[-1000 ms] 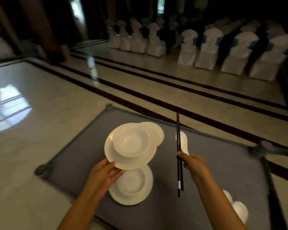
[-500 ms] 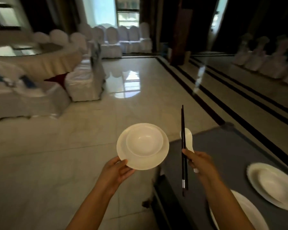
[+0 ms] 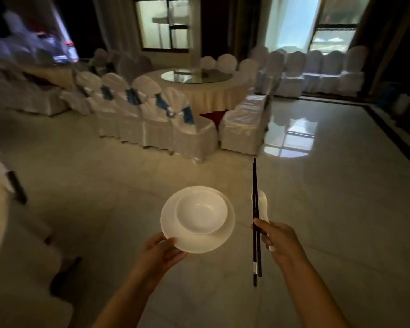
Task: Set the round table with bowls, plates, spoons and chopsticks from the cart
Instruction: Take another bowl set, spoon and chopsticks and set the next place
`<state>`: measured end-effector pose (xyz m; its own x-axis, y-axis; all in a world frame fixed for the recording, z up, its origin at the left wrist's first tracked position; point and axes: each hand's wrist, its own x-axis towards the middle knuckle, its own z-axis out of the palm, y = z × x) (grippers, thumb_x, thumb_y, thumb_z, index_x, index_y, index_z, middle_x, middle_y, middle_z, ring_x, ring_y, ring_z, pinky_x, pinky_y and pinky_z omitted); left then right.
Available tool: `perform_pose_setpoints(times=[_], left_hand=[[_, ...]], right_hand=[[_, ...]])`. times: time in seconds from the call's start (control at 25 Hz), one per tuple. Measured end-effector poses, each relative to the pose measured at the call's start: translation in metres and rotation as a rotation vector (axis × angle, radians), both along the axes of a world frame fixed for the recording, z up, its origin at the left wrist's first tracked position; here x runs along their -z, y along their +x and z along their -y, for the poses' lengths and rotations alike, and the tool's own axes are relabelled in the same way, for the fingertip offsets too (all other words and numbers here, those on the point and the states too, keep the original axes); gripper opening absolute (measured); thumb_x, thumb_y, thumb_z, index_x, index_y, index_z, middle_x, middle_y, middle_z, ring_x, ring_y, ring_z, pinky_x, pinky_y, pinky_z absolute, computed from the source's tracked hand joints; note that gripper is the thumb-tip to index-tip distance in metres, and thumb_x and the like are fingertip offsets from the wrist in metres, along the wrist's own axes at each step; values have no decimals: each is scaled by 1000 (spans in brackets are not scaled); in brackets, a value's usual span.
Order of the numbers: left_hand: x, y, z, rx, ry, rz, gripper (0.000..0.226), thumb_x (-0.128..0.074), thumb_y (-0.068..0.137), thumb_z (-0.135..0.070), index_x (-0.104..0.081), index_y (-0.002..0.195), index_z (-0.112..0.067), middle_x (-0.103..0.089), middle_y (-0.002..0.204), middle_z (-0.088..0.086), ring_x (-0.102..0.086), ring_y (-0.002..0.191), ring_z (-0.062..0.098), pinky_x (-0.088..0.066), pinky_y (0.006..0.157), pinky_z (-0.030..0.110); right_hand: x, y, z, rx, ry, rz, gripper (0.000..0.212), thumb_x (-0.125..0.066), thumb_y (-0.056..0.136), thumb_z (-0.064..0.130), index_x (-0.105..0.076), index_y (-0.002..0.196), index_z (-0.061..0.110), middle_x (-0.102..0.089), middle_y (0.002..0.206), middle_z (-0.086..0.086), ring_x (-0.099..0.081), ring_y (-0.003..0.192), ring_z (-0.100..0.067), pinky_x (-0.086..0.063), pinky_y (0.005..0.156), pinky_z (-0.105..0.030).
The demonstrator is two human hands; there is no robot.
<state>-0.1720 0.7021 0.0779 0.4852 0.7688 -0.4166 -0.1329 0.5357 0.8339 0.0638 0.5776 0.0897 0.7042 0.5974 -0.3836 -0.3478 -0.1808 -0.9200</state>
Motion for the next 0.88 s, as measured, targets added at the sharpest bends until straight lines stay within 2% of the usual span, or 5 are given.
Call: perform_pose_setpoints(times=[0.2,0.4,0.64,0.76,0.88], left_hand=[[5,-34,-92,-243,-35,4,15,-47,91,1,-60,97,-4,-69,89,16,-69,76,24,-59,55,27],[12,-44,-189,-489,-25,2,16,-48,91,1,-61,100,-3,-73,82,15,-73,67,20,-57,52,26],[1,-51,-300,-765,-9,20,17,-48,91,0,-61,98,-7,-72,79,14,-72,70,24,-57,53,26],[-5,-69,-344,-880,-20,35,15,-47,92,-1,-60,98,-5,-60,82,18,-63,75,28,-57,53,27],[-5,-96,-390,-977,-8,51,15,-48,92,0,-58,101,-4,-72,70,14,-70,62,22,-57,51,27]], right_hand=[[3,-16,-149,-248,-12,28,24,-69,80,12,-71,56,10,-57,47,2,-31,32,-3,-27,33,-13],[9,-20,-308,-514,-27,46,15,-69,80,15,-70,68,6,-52,74,-13,-29,33,-4,-25,36,-15],[-7,-38,-494,-792,1,47,18,-70,79,15,-68,83,-3,-52,71,-11,-31,29,-2,-28,33,-13],[-14,-66,-571,-925,17,62,16,-70,79,16,-66,77,1,-53,77,-14,-32,29,-2,-26,32,-13],[-12,-105,-644,-1049,4,71,16,-71,79,17,-65,73,3,-55,77,-15,-31,30,-3,-23,32,-14]])
